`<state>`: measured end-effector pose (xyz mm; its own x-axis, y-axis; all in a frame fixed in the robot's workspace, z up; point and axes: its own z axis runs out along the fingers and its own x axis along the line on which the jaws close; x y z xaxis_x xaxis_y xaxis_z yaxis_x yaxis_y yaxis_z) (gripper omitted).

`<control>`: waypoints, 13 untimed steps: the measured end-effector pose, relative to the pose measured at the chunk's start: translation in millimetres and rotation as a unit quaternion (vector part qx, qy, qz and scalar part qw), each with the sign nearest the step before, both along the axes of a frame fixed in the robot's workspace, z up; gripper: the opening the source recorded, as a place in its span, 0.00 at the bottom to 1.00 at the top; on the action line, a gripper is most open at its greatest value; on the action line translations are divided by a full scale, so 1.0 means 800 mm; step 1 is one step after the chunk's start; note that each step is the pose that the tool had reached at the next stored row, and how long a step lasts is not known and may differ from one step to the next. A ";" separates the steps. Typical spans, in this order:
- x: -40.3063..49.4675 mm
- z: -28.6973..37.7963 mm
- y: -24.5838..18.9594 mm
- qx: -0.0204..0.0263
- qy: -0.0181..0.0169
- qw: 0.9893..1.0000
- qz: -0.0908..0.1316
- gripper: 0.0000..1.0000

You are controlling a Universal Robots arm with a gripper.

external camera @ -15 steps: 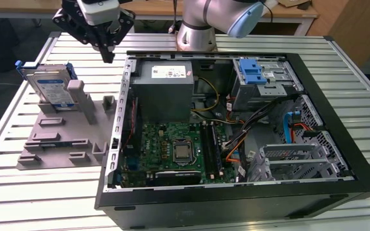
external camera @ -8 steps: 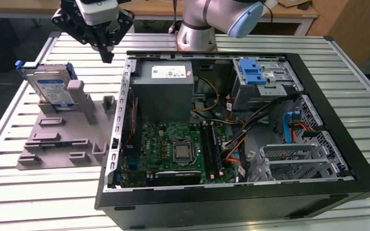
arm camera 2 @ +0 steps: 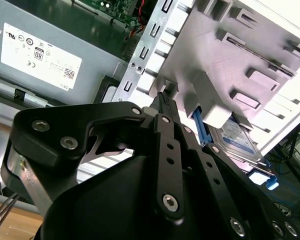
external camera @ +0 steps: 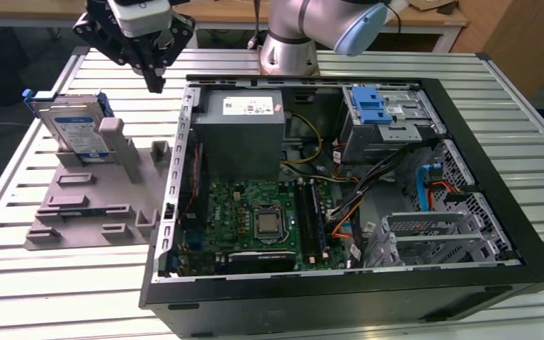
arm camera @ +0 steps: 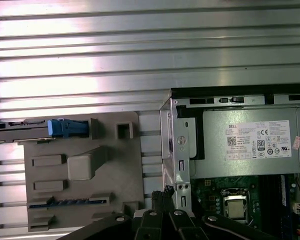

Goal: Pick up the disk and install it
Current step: 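Reach for the disk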

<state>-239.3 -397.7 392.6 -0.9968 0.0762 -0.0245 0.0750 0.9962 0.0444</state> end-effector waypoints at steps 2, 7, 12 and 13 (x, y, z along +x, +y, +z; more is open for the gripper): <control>-0.001 0.0000 0.0000 0.000 0.000 1.000 0.000 0.11; -0.003 -0.0001 0.0000 0.000 0.000 1.000 0.000 0.11; -0.004 -0.0001 0.0000 0.000 0.000 1.000 0.000 0.11; -0.004 -0.0001 0.0000 0.000 0.000 1.000 0.000 0.11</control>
<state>-242.9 -397.7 392.5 -0.9968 0.0762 -0.0245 0.0751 0.9962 0.0443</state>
